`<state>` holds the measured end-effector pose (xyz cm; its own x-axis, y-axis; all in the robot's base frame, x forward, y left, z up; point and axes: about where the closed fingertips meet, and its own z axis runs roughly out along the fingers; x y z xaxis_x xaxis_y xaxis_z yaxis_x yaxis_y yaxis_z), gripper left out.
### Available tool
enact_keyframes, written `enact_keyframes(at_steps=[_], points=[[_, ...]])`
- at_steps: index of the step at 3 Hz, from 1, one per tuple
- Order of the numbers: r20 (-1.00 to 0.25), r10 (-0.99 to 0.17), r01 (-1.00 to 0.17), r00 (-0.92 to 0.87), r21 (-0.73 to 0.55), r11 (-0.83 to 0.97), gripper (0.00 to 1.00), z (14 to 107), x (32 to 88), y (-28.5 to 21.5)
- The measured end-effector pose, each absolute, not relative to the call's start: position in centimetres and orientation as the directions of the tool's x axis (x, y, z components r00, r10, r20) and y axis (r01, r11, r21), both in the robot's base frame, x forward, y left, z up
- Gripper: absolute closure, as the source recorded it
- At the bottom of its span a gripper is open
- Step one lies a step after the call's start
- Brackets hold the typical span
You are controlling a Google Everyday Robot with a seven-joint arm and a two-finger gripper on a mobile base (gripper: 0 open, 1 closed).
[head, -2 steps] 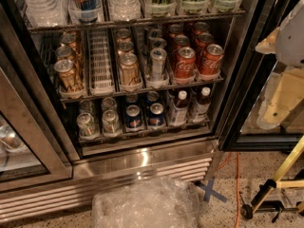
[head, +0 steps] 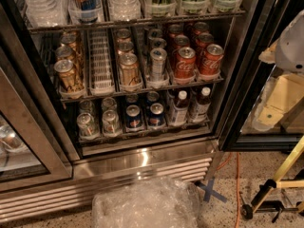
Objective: Pick orange can from middle shelf of fridge
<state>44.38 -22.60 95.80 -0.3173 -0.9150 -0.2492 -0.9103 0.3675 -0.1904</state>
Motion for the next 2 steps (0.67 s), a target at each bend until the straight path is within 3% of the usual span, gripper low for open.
enact_keyframes(at_steps=[2], points=[[-0.292,-0.848,-0.868,-0.442,-0.099,0.486,0.00,93.0,45.3,-23.7]])
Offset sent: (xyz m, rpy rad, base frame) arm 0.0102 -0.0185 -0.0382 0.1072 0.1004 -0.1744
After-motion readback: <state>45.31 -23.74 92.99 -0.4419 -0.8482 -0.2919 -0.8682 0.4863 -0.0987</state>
